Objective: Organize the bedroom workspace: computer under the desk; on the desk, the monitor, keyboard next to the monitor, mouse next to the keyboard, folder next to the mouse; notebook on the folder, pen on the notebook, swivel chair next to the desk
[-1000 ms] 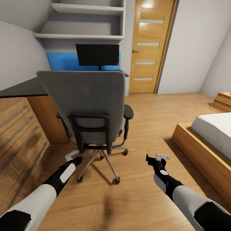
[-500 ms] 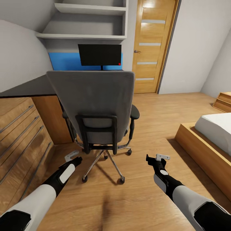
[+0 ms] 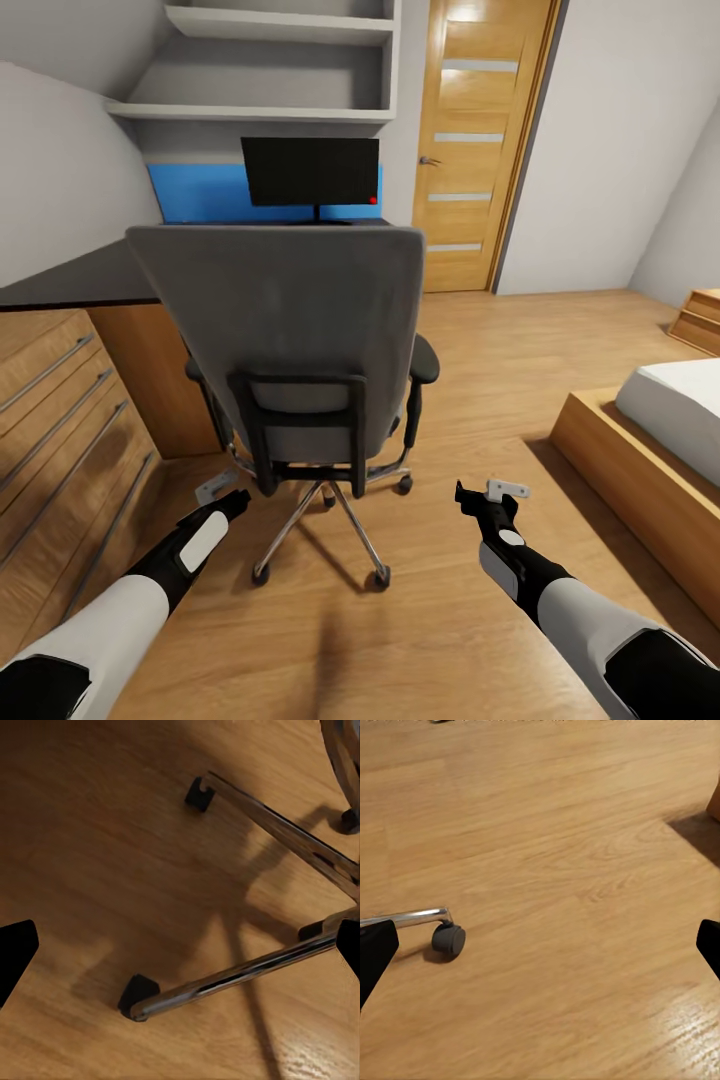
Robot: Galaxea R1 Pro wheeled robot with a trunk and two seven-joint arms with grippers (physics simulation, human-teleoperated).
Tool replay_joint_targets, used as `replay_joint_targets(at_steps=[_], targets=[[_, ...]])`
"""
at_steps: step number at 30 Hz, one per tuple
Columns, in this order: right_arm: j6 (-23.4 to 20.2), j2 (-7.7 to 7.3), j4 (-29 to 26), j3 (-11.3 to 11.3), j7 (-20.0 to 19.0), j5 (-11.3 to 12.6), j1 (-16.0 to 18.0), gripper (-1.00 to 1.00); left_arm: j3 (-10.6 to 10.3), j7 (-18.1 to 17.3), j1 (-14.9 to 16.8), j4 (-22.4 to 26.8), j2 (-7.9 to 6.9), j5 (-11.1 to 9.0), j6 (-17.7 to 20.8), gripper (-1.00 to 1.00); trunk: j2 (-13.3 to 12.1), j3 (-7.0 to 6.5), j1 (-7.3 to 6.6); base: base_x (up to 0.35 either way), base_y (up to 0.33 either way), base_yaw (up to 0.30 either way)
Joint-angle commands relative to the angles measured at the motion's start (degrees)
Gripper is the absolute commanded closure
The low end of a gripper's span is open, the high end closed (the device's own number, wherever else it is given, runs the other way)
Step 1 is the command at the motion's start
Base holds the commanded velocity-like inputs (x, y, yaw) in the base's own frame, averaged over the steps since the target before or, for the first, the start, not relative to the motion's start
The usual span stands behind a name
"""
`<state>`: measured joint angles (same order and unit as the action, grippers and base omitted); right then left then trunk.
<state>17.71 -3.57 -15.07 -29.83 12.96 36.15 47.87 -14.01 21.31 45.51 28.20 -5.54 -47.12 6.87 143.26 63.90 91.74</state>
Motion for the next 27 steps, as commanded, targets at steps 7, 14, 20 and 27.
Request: replay_joint_targets(at_steps=[7, 14, 20, 27], targets=[[0.1, -0.04, -0.1, -0.5, 0.3, 0.4, 0.0, -1.00, -0.5, 0.5, 0.0, 0.1, -0.07, -0.3, 0.2, -1.00, 0.0, 0.05, 0.01, 0.058, 0.000, 0.000], [0.1, -0.04, -0.1, -0.5, 0.3, 0.4, 0.0, -1.00, -0.5, 0.5, 0.0, 0.2, -0.01, -0.2, 0.2, -1.00, 0.0, 0.00, 0.01, 0.005, 0.000, -0.016], [0.1, -0.04, -0.1, -0.5, 0.3, 0.4, 0.0, -1.00, -0.5, 0.5, 0.0, 0.2, 0.00, -0.2, 0.2, -1.00, 0.0, -0.26, 0.01, 0.000, 0.000, -0.118], [0.1, -0.04, -0.1, -0.5, 0.3, 0.4, 0.0, -1.00, -0.6, 0.5, 0.0, 0.2, 0.00, -0.2, 0.2, -1.00, 0.0, -0.34, 0.01, 0.000, 0.000, -0.032]])
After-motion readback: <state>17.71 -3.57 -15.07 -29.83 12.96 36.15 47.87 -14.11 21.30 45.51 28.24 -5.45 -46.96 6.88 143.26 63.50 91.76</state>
